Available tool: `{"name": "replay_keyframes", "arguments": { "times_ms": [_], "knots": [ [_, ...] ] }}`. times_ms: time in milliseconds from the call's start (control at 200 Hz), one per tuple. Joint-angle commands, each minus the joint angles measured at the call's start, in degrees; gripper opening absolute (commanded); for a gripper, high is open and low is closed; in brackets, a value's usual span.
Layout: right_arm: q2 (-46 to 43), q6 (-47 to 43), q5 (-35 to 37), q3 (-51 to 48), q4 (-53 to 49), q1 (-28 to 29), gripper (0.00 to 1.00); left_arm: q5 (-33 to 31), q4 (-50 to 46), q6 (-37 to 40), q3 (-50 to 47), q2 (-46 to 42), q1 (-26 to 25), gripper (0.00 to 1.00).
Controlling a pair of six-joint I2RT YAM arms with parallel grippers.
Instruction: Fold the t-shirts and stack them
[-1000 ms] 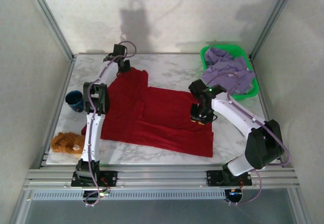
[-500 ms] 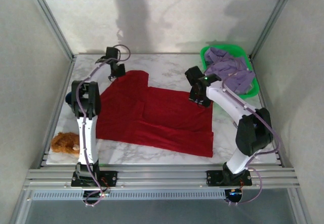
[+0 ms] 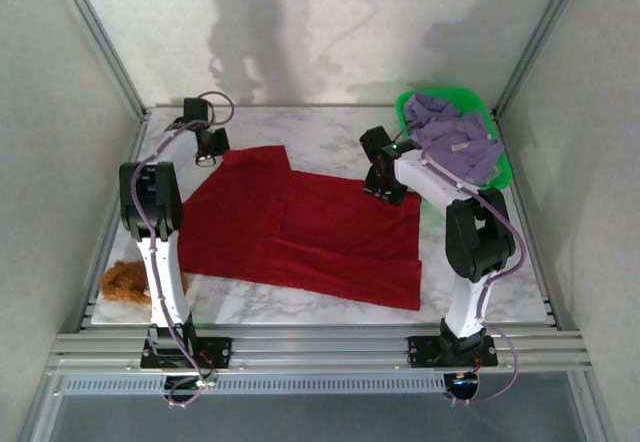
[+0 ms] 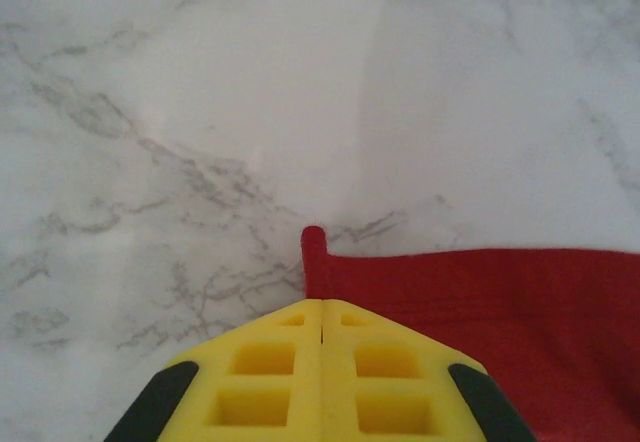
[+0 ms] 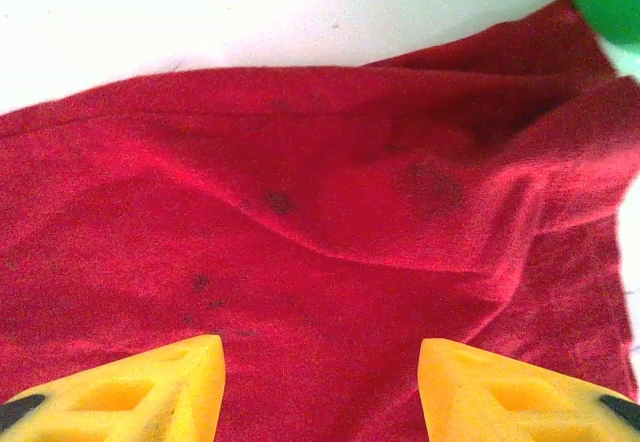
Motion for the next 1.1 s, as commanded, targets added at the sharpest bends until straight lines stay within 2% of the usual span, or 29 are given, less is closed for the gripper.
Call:
{"name": "replay_keyframes", "arguments": {
  "times_ms": [0,155,270,446,701,961,1026,1096],
  "knots": [
    [-1.3,-1.5,-2.5,-0.4,1.1,0.0,0.52,5.8,-1.1,-0.1,4.5,2.4,-1.0,0.0],
    [-0.7,-2.7,-0.2,0.7,-1.9,-0.2,0.53,0.2,3.5,-2.1,-2.8,-4.4,-1.7,0.0],
    [1.5,-3.4,-6.1,1.6,1.2,0.1,0.53,-0.4,6.3,-3.2,-7.2,-5.7,0.3,0.0],
    [9.0,-4.5,-12.4,7.4,2.2,2.1,0.53,4.4,2.8,-4.3,-1.7,-1.1,3.0,0.0],
    [17.2,-4.4,-17.7,12.6,3.9,4.4,0.52,3.9,-0.3,-3.3,1.8,0.9,6.3,0.0],
    [26.2,-6.5,-25.2,23.7,1.1,8.5,0.51,4.8,0.3,-4.1,2.8,0.9,7.6,0.0],
    [26.0,-6.2,-23.9,24.9,0.3,9.1,0.51,5.6,0.2,-4.4,3.1,1.2,7.6,0.0],
    [23.2,-6.1,-19.4,25.1,-0.4,8.9,0.51,6.4,0.1,-4.8,3.2,1.2,7.5,0.0]
  ]
}}
